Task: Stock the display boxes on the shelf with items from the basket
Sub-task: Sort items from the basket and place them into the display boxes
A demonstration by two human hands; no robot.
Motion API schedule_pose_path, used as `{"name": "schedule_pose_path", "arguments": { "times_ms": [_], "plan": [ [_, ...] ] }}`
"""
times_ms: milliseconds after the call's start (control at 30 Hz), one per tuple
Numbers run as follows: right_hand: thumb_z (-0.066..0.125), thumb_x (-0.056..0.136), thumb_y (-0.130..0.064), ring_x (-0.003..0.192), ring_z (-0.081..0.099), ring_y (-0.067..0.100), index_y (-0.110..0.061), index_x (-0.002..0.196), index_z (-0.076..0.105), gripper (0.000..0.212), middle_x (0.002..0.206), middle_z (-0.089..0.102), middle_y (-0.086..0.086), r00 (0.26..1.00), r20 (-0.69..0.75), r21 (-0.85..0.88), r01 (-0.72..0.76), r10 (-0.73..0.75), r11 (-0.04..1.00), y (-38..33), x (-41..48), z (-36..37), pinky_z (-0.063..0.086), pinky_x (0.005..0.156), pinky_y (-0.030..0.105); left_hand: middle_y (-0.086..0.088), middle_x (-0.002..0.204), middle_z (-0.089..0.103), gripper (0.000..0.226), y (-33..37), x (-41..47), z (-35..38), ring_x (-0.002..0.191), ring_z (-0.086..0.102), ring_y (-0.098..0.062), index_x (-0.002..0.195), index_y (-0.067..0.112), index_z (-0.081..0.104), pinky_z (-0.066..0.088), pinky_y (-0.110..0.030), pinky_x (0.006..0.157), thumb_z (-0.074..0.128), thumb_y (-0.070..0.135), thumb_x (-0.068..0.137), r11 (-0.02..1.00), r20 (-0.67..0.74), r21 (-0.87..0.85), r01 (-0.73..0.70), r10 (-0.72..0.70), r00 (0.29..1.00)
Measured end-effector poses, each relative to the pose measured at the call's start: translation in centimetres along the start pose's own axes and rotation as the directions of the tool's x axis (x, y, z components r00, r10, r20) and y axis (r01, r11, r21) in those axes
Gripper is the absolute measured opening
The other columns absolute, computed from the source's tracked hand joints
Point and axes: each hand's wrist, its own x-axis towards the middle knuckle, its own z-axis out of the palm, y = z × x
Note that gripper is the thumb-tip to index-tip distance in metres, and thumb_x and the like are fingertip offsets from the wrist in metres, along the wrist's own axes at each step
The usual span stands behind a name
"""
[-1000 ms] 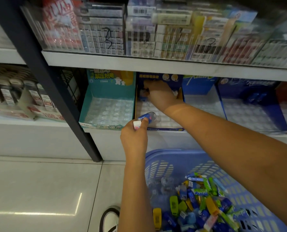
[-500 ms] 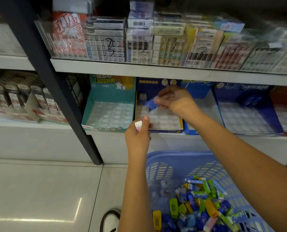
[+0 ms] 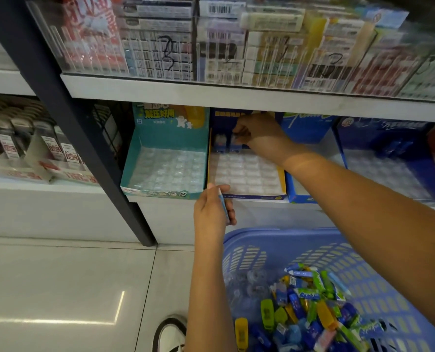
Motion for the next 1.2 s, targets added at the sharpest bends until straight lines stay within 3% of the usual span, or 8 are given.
{"name": "schedule_pose_path", "arguments": {
  "times_ms": [367,533,633,733,867,1033,1133,1200],
  "plan": [
    [0.055,0.093,-0.015,0.119,0.050,0.029,-0.007,0.128,0.056,0.036,0.132,0.053,0.015,1.000,-0.014,-0.101,-0.010,0.009,0.995,-0.6,-0.7,0.4,0.036,0.092,0.025,-0.005,0.056,0.036,0.030,2.8,-0.8,1.1,0.048,0.031,-0.015,0.083,0.008,0.054,0.027,-0.026,0.048,0.029,0.012,0.099,0.950,0.027,-0.196,0.242,-0.241,0.970],
    [0.061,0.089,-0.021,0.084,0.063,0.019,-0.014,0.104,0.062,0.017,0.096,0.066,0.006,0.986,-0.141,0.161,-0.065,0.088,0.985,-0.9,-8.2,0.5,0.047,0.073,0.028,-0.003,0.085,0.071,0.023,2.4,-2.5,1.2,0.088,0.066,-0.015,0.096,0.009,0.056,0.051,-0.026,0.080,0.033,0.010,0.101,0.919,0.114,-0.394,-0.030,0.081,0.990],
    [0.066,0.087,-0.022,0.067,0.065,0.018,-0.014,0.088,0.063,0.008,0.083,0.068,0.008,0.974,0.094,0.687,-0.213,0.206,0.694,-1.0,-13.7,0.4,0.054,0.064,0.026,0.002,0.102,0.073,0.023,2.1,-3.0,2.5,0.108,0.063,-0.009,0.100,0.012,0.054,0.047,-0.027,0.087,0.031,0.014,0.102,0.906,0.174,-0.415,-0.081,0.166,0.971],
    [0.068,0.083,-0.012,0.071,0.070,0.016,-0.016,0.101,0.064,0.019,0.082,0.072,0.002,0.975,0.133,0.905,-0.194,0.180,0.379,-0.6,-17.5,-0.2,0.055,0.065,0.020,-0.001,0.110,0.071,0.022,1.6,-4.0,4.6,0.112,0.061,-0.010,0.102,0.012,0.054,0.046,-0.030,0.093,0.032,0.014,0.103,0.904,0.222,-0.421,-0.067,0.175,0.959],
    [0.074,0.077,-0.004,0.084,0.068,0.007,-0.030,0.105,0.064,0.039,0.094,0.069,-0.007,0.991,-0.096,0.777,0.014,0.096,0.630,0.4,-20.4,-1.5,0.053,0.075,0.016,-0.008,0.108,0.069,0.020,1.0,-5.2,7.1,0.112,0.062,-0.021,0.103,0.012,0.052,0.046,-0.041,0.101,0.032,0.015,0.103,0.921,0.275,-0.389,0.033,0.082,0.958],
    [0.072,0.082,-0.017,0.085,0.058,0.003,-0.021,0.101,0.071,0.019,0.095,0.064,-0.004,0.904,-0.424,0.262,0.186,-0.061,0.947,3.3,-20.9,-3.6,0.047,0.078,0.009,-0.007,0.098,0.073,0.037,0.9,-6.1,9.9,0.097,0.068,-0.015,0.096,0.006,0.063,0.052,-0.031,0.092,0.035,0.029,0.103,0.985,0.418,-0.156,0.073,-0.002,0.908],
    [0.067,0.085,-0.024,0.082,0.055,-0.001,-0.014,0.096,0.069,0.015,0.094,0.057,-0.008,0.838,-0.546,0.247,0.154,0.006,0.957,6.4,-19.1,-5.5,0.044,0.076,0.005,-0.001,0.107,0.070,0.033,0.2,-6.3,11.9,0.088,0.065,0.004,0.104,0.023,0.065,0.050,-0.012,0.084,0.034,0.037,0.102,0.989,0.430,0.086,-0.123,0.075,0.900],
    [0.067,0.086,-0.022,0.080,0.059,0.000,-0.011,0.099,0.068,0.017,0.090,0.063,-0.006,0.824,-0.548,0.338,0.066,0.140,0.939,8.7,-17.0,-6.7,0.043,0.073,0.003,-0.002,0.119,0.063,0.035,-0.4,-6.2,12.9,0.085,0.057,0.012,0.132,0.025,0.050,0.048,-0.014,0.080,0.036,0.037,0.102,0.814,0.493,0.407,-0.414,0.186,0.850]
  ]
}}
